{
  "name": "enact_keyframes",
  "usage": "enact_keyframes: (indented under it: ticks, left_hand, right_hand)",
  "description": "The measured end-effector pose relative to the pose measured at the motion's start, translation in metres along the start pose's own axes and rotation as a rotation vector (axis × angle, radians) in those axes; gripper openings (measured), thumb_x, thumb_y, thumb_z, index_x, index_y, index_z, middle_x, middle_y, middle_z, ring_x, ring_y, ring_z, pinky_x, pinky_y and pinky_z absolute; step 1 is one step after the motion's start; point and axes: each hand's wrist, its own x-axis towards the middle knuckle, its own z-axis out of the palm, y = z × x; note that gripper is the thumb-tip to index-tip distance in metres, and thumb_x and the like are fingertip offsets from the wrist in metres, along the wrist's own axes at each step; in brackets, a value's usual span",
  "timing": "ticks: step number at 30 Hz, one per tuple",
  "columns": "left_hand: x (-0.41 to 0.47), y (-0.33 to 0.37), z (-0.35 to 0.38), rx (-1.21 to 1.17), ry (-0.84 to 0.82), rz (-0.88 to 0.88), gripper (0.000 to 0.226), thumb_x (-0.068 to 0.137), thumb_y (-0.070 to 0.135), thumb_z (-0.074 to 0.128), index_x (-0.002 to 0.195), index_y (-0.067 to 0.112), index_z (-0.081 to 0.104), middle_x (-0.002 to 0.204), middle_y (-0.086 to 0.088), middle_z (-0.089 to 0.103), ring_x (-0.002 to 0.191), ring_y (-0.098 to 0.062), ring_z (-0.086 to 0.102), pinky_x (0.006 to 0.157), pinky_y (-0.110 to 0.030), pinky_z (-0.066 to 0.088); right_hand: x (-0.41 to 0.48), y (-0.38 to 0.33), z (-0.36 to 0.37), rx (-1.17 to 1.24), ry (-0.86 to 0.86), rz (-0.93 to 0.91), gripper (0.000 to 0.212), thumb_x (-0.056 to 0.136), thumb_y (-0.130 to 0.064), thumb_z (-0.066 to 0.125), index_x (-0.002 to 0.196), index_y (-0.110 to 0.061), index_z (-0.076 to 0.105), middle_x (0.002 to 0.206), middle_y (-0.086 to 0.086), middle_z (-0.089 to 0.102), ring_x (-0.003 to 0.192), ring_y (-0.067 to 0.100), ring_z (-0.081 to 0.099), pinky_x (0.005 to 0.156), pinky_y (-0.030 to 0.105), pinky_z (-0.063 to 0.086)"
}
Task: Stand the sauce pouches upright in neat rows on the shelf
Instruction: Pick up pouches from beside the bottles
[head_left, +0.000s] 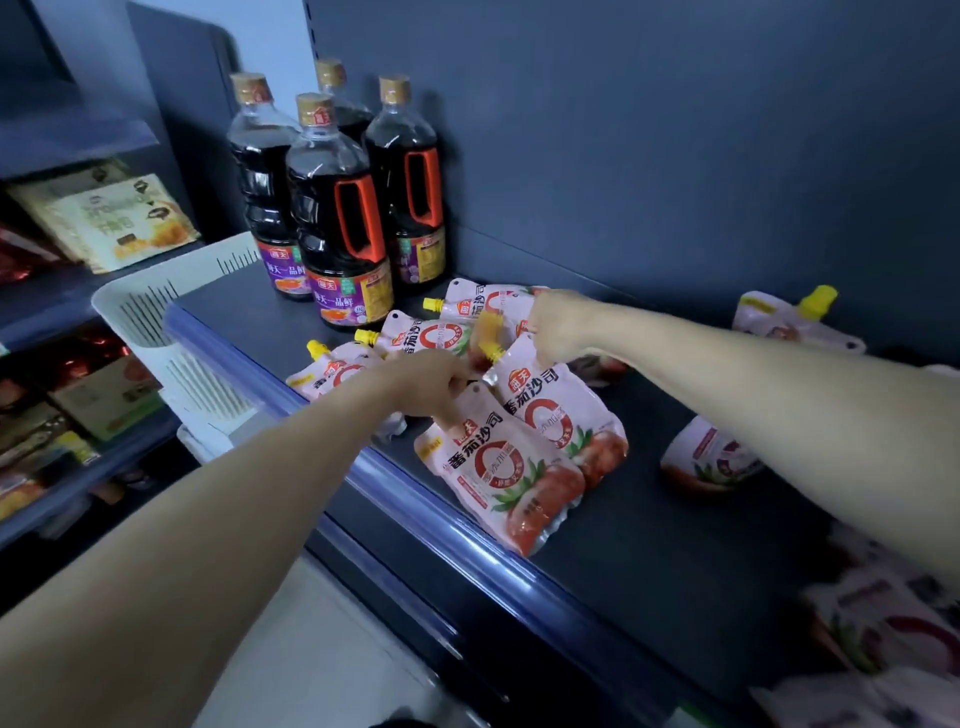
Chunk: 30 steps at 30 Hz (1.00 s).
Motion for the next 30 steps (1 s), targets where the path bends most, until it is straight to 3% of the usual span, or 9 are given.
enact_keyframes:
  ticks: [5,9,12,14,18,21,23,26,30]
  left_hand:
    - [-0.004,0.029,-0.033,-0.006,0.035,0.103,0.022,0.066,0.016,0.076,0.073,0.014,0.055,0.075,0.000,0.056,0.065,-0.016,0.046,0.058,-0.029,0.038]
    - [-0.012,0.058,-0.054,-0.049,0.100,0.222,0.014,0.067,0.011,0.071,0.080,0.010,0.068,0.080,-0.005,0.066,0.069,-0.016,0.051,0.060,-0.025,0.044]
    - [-0.019,0.071,-0.061,-0.160,0.104,0.299,0.012,0.065,0.009,0.074,0.068,0.016,0.066,0.055,0.009,0.059,0.052,-0.008,0.049,0.051,-0.022,0.041]
    - [-0.022,0.076,-0.062,-0.235,0.094,0.350,0.019,0.063,0.007,0.078,0.066,0.018,0.063,0.042,0.014,0.053,0.037,0.000,0.042,0.042,-0.016,0.036]
    - [-0.027,0.074,-0.055,-0.470,0.055,0.418,0.026,0.062,0.000,0.079,0.078,0.012,0.062,0.059,0.005,0.056,0.038,0.002,0.046,0.035,-0.010,0.033]
    - [-0.031,0.066,-0.049,-0.578,-0.027,0.456,0.021,0.067,-0.007,0.074,0.074,0.011,0.065,0.071,-0.004,0.063,0.054,-0.002,0.055,0.052,-0.012,0.043]
    - [-0.034,0.062,-0.047,-0.575,-0.059,0.452,0.015,0.071,-0.004,0.072,0.073,0.010,0.069,0.067,0.001,0.066,0.055,-0.004,0.056,0.055,-0.015,0.045]
    - [-0.037,0.063,-0.049,-0.565,-0.018,0.445,0.007,0.071,0.000,0.075,0.070,0.007,0.071,0.052,0.009,0.062,0.040,0.003,0.047,0.041,-0.010,0.038]
    - [-0.043,0.073,-0.047,-0.486,0.066,0.543,0.024,0.070,0.001,0.076,0.057,0.020,0.069,0.046,0.016,0.059,0.042,0.007,0.048,0.049,-0.006,0.038]
  right_hand:
    - [-0.024,0.012,-0.014,-0.001,0.021,0.138,0.037,0.075,-0.002,0.062,0.050,-0.009,0.035,0.053,0.004,0.033,0.045,0.017,0.029,0.042,0.020,0.020]
    - [-0.046,0.014,-0.022,-0.005,0.017,0.196,0.033,0.076,-0.001,0.060,0.052,-0.008,0.038,0.054,0.006,0.038,0.054,0.023,0.040,0.043,0.020,0.024]
    - [-0.065,0.013,-0.028,-0.026,-0.046,0.233,0.021,0.080,-0.010,0.063,0.064,-0.007,0.050,0.060,0.006,0.049,0.064,0.025,0.051,0.038,0.020,0.028]
    - [-0.075,0.012,-0.029,0.017,-0.100,0.266,0.010,0.083,-0.013,0.062,0.077,-0.005,0.058,0.068,0.007,0.059,0.055,0.020,0.054,0.035,0.021,0.034]
    - [-0.088,0.015,-0.024,0.249,-0.120,0.409,0.012,0.088,-0.010,0.056,0.087,0.001,0.061,0.060,0.008,0.064,0.049,0.014,0.059,0.046,0.020,0.045]
    - [-0.098,0.016,-0.025,0.257,-0.146,0.469,0.014,0.089,-0.012,0.057,0.093,0.000,0.063,0.068,0.008,0.067,0.056,0.015,0.063,0.048,0.019,0.049]
    - [-0.104,0.016,-0.026,0.297,-0.214,0.517,0.019,0.090,-0.013,0.059,0.102,0.002,0.063,0.079,0.011,0.068,0.077,0.021,0.071,0.063,0.025,0.055]
    - [-0.118,0.015,-0.025,0.312,-0.308,0.603,0.027,0.092,-0.013,0.060,0.110,0.007,0.061,0.086,0.012,0.068,0.100,0.025,0.069,0.091,0.034,0.054]
    - [-0.137,0.017,-0.018,0.293,-0.329,0.669,0.031,0.094,-0.011,0.056,0.117,0.009,0.058,0.099,0.014,0.069,0.081,0.021,0.065,0.074,0.026,0.053]
